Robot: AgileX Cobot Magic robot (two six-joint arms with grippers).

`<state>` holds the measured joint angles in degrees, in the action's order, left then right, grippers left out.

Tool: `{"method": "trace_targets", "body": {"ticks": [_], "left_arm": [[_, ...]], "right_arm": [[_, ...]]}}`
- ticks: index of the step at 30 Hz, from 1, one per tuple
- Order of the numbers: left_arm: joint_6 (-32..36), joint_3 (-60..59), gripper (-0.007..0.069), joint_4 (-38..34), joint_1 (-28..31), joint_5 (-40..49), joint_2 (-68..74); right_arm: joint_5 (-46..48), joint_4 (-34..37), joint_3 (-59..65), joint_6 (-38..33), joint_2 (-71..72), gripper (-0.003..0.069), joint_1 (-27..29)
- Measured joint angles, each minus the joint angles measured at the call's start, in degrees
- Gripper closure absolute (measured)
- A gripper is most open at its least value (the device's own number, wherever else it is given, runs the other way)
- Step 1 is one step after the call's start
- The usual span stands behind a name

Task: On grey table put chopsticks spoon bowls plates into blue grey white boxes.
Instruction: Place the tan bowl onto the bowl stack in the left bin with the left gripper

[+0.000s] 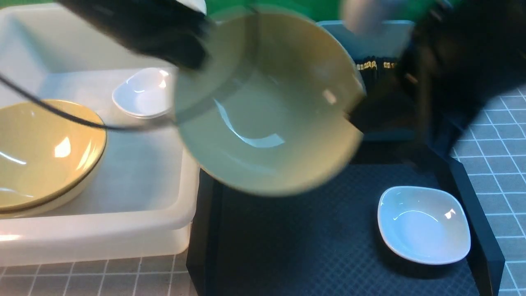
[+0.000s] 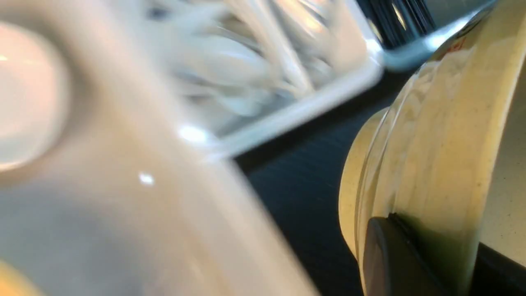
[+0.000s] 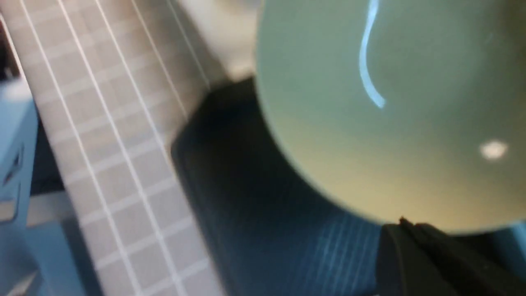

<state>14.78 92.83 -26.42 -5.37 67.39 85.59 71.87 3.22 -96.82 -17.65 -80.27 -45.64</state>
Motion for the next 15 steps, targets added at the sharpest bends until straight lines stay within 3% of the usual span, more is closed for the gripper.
{"method": "trace_targets", "body": {"ticks": [1,3,10,15], "left_arm": [[0.0,0.0,0.0619,0.0,0.0,0.0,-0.3],[-0.1,-1.3,0.0619,-0.8,10.8,0.6,-4.9],[0.3,-12.0,0.0619,-1.1,36.7,0.3,-10.6],[1.4,-20.0,0.0619,-2.0,43.6,-6.8,-9.1]], "right_arm": [[0.0,-0.1,-1.1,-0.2,-0.4,0.0625,-0.1],[0.3,-0.1,-7.4,-1.4,-4.5,0.0624,-1.1],[0.4,-0.1,-22.3,-3.8,-16.0,0.0624,-1.2],[0.4,-0.1,-26.8,-5.5,-21.3,0.0624,-1.2]]}}
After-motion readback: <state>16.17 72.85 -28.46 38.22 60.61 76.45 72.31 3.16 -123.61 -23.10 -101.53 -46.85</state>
